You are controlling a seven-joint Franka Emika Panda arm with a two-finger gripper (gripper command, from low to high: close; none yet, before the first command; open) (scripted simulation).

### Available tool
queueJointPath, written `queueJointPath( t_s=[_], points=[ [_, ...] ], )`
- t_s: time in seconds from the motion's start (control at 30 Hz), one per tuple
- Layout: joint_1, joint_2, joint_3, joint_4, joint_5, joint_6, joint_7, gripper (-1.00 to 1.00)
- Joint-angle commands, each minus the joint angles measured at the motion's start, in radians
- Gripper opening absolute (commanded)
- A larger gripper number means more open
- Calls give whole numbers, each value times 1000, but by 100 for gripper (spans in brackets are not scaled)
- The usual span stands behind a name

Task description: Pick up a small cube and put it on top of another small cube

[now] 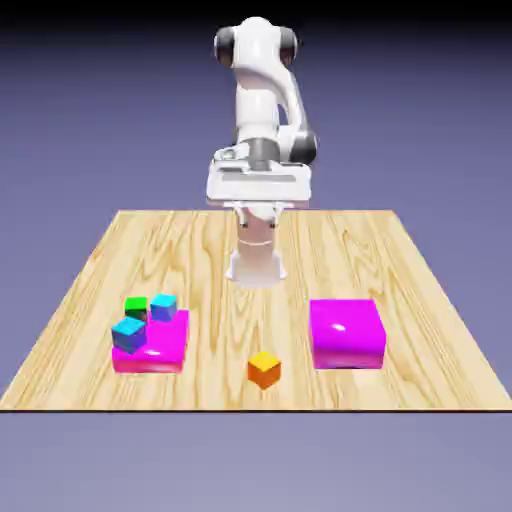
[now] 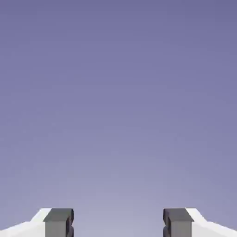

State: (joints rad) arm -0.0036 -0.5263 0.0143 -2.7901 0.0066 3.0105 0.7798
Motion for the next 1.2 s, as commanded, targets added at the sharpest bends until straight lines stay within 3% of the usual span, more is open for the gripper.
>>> queueJointPath(
  t_s=[0.0, 0.7, 0.93, 0.97, 1.17],
  points=[
    [-13, 36, 12, 17, 6, -22, 32, 0],
    [-279, 779, 255, 355, 119, -472, 692, 0],
    [-246, 961, 228, 364, 77, -299, 716, 0],
    [-246, 961, 228, 364, 77, -299, 716, -100],
    [-278, 780, 255, 355, 118, -471, 692, -100]
  ],
)
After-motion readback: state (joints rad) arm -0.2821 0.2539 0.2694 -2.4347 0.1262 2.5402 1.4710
